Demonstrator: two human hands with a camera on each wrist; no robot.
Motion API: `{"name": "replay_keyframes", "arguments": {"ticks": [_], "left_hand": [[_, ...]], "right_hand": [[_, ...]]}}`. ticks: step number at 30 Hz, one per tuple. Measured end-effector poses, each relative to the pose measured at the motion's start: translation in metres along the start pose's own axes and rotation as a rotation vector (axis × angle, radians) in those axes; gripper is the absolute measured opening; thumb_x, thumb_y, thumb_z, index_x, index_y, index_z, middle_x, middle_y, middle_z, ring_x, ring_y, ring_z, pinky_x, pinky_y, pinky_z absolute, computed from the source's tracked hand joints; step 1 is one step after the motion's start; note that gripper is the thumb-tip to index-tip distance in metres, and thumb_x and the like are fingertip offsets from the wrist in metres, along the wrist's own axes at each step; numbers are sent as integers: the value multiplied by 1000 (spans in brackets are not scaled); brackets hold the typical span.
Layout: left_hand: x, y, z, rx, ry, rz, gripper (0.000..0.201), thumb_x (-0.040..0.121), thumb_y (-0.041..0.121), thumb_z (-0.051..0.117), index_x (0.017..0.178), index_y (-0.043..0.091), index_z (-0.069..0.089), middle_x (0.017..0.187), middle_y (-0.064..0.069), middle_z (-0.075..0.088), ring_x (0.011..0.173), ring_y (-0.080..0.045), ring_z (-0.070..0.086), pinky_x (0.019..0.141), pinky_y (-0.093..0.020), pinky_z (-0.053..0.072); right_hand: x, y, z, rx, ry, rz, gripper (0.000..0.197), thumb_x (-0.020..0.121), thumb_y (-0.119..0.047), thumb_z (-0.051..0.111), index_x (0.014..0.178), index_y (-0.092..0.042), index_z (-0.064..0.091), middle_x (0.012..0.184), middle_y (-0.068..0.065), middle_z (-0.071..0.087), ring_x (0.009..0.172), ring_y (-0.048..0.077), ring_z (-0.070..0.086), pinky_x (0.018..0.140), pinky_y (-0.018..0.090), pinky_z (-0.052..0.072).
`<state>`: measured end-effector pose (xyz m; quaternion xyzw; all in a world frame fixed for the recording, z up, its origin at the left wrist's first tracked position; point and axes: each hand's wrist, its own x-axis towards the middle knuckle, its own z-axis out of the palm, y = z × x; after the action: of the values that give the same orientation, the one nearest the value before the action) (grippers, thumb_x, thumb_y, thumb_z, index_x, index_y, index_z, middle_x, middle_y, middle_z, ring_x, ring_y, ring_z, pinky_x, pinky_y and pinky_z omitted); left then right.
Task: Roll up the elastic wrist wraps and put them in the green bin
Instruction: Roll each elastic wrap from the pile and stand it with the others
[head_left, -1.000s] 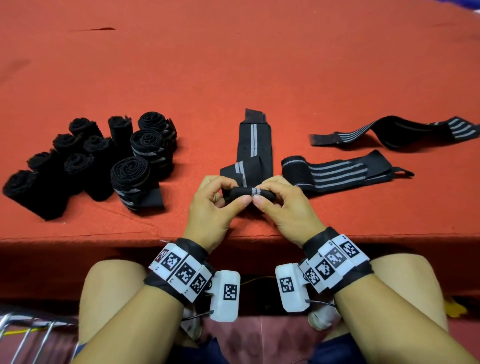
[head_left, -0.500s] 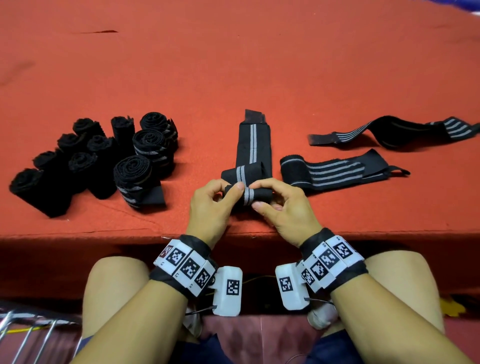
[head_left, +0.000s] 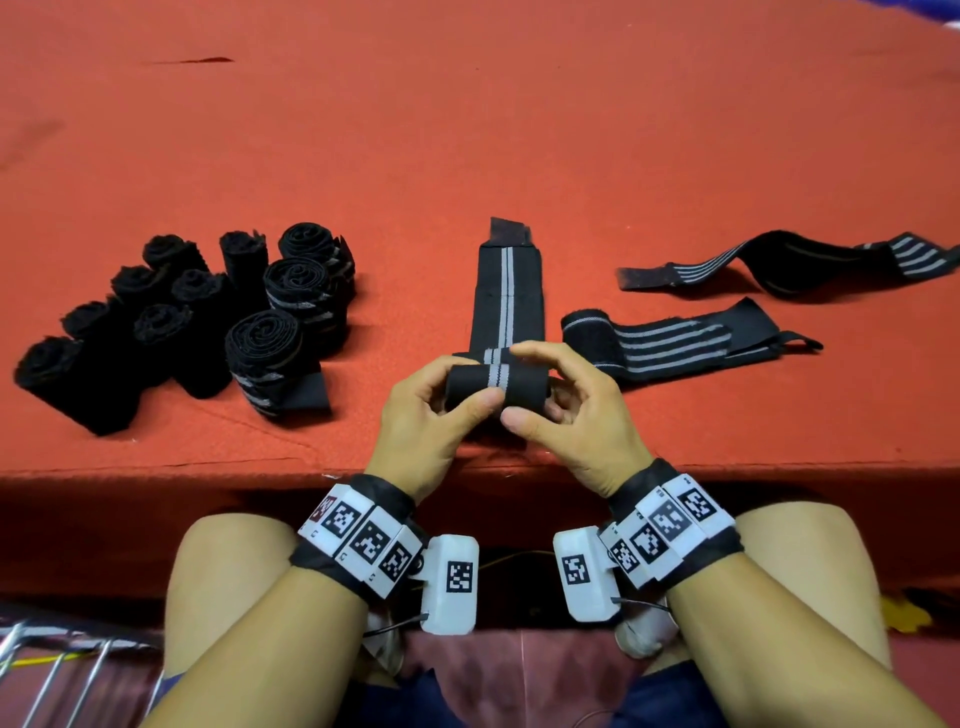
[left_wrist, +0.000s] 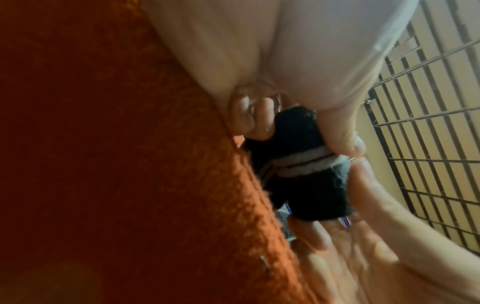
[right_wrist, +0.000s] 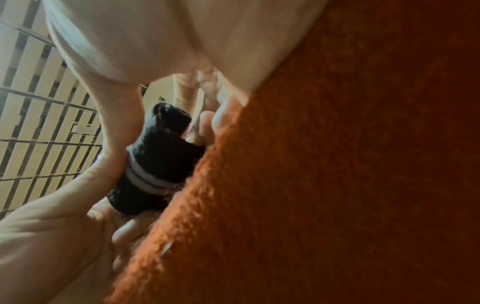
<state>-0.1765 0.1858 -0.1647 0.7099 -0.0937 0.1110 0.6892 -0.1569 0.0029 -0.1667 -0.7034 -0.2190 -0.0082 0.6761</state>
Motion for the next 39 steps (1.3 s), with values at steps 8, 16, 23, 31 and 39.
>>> {"name": "replay_keyframes", "arguments": {"ticks": [8, 16, 23, 31, 39], "left_hand": [[-1, 2, 1, -79, 41, -87, 33, 76, 20, 82, 102, 5, 68, 82, 3, 75, 74, -8, 67, 71, -20, 52], [-2, -1, -3, -9, -61, -51, 50, 72, -6, 84, 117, 2, 63, 101, 13, 72, 85, -4, 68, 75, -18, 53], [-1, 3, 1, -7, 2, -69, 31, 75, 8, 84, 104, 10, 74, 93, 6, 78, 85, -3, 71, 77, -15, 51], [4, 0, 2, 175, 3, -105, 31, 76, 55, 74, 100, 35, 74, 91, 8, 75, 83, -20, 70, 82, -44, 58], [7, -1, 1, 192, -32, -141, 28, 81, 48, 74, 106, 34, 72, 95, 10, 74, 87, -18, 72, 77, -53, 60]], "right_hand": [[1, 3, 1, -72, 44, -11, 28, 85, -13, 78, 107, -27, 68, 88, -15, 68, 65, 5, 49, 61, 29, 46], [4, 6, 1, -141, 64, 52, 35, 89, -52, 67, 96, -18, 72, 88, 16, 72, 81, 33, 68, 79, 58, 55], [2, 3, -1, -256, 79, -131, 44, 88, -40, 67, 128, -22, 62, 125, -7, 59, 117, 14, 56, 94, 28, 45], [7, 4, -3, -253, 36, -44, 19, 90, -25, 66, 107, -33, 65, 98, -17, 70, 94, 6, 66, 88, 25, 50], [9, 3, -1, -220, 101, -23, 21, 92, -24, 62, 113, -20, 64, 100, -16, 67, 93, 9, 64, 88, 27, 49]]}}
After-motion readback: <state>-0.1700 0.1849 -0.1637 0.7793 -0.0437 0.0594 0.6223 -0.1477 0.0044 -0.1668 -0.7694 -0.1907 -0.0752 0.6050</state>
